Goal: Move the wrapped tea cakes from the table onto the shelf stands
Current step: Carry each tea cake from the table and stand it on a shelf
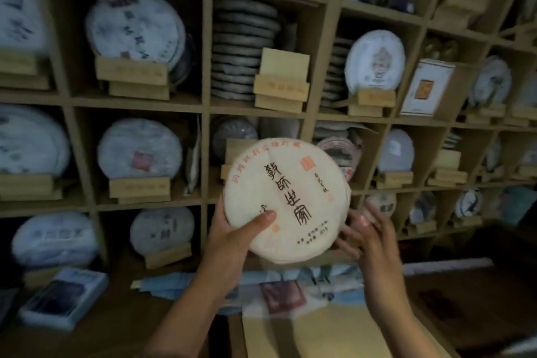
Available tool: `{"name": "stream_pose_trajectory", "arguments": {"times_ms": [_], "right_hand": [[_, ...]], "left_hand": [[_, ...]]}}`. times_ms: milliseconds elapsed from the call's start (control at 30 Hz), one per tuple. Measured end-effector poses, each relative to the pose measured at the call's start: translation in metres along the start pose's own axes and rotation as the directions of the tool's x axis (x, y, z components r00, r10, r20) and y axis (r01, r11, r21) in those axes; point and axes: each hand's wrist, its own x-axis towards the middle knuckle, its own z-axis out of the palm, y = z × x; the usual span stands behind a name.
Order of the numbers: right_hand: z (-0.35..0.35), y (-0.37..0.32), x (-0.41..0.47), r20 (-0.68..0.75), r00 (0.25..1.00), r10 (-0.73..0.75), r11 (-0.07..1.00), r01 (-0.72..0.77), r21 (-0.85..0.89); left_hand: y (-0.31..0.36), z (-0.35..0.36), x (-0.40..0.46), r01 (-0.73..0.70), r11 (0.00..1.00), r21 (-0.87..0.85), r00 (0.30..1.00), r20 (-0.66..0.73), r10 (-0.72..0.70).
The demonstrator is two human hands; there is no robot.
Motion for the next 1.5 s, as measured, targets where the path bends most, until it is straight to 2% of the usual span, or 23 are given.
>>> {"name": "stream_pose_trajectory", "arguments": {"times_ms": [100, 200, 367, 467, 600, 733, 833, 967, 1067, 1167, 1267, 1333, 1433, 1500], "right_hand": [[0.023, 0.001, 0.011, 0.184, 0.970, -0.157, 0.986, 0.165, -0.028], [0.043, 0.014, 0.023, 0.290, 0.934, -0.210, 0.974, 0.226, -0.024], [0.042, 0.018, 0.068, 0.368, 0.926, -0.087, 0.991, 0.043, 0.126], [0.032, 0.016, 0.096, 0.447, 0.894, -0.012, 0.983, -0.071, 0.169], [0.021, 0.014, 0.127, 0.536, 0.844, 0.018, 0.975, -0.134, 0.178], [0.013, 0.013, 0.148, 0.585, 0.811, 0.029, 0.971, -0.162, 0.176], [0.012, 0.013, 0.158, 0.564, 0.825, 0.027, 0.972, -0.154, 0.179], [0.017, 0.007, 0.168, 0.501, 0.865, 0.035, 0.946, -0.190, 0.263], [0.022, -0.005, 0.178, 0.415, 0.909, 0.022, 0.922, -0.179, 0.344], [0.028, -0.022, 0.188, 0.343, 0.939, -0.009, 0.906, -0.137, 0.400], [0.028, -0.041, 0.204, 0.263, 0.963, -0.061, 0.887, -0.069, 0.456], [0.026, -0.053, 0.214, 0.206, 0.974, -0.099, 0.882, -0.010, 0.472], [0.023, -0.067, 0.227, 0.156, 0.977, -0.145, 0.882, 0.056, 0.468], [0.023, -0.075, 0.233, 0.127, 0.975, -0.180, 0.876, 0.101, 0.471]], "left_hand": [[0.009, -0.003, 0.012, -0.060, 0.997, 0.042, 0.997, -0.044, 0.061], [0.011, -0.003, 0.019, -0.091, 0.990, 0.103, 0.995, -0.026, 0.094], [0.017, 0.000, 0.038, -0.143, 0.966, 0.217, 0.986, 0.113, 0.121], [0.014, 0.011, 0.053, -0.127, 0.971, 0.205, 0.988, 0.113, 0.106], [0.008, 0.024, 0.069, -0.137, 0.972, 0.190, 0.985, 0.130, 0.113], [0.006, 0.035, 0.085, -0.071, 0.982, 0.178, 0.988, 0.147, 0.045], [0.008, 0.046, 0.096, -0.020, 0.976, 0.215, 0.987, 0.159, -0.015], [0.031, 0.065, 0.111, 0.007, 0.962, 0.273, 0.962, 0.260, -0.081], [0.058, 0.085, 0.128, 0.068, 0.938, 0.340, 0.957, 0.244, -0.158], [0.080, 0.103, 0.156, 0.058, 0.902, 0.428, 0.965, 0.206, -0.160], [0.099, 0.112, 0.194, -0.002, 0.877, 0.481, 1.000, 0.009, -0.003], [0.107, 0.105, 0.228, -0.061, 0.828, 0.557, 0.989, -0.076, 0.124], [0.114, 0.092, 0.268, -0.121, 0.620, 0.775, 0.977, -0.019, 0.214], [0.113, 0.090, 0.287, -0.142, 0.570, 0.810, 0.980, 0.032, 0.198]]}}
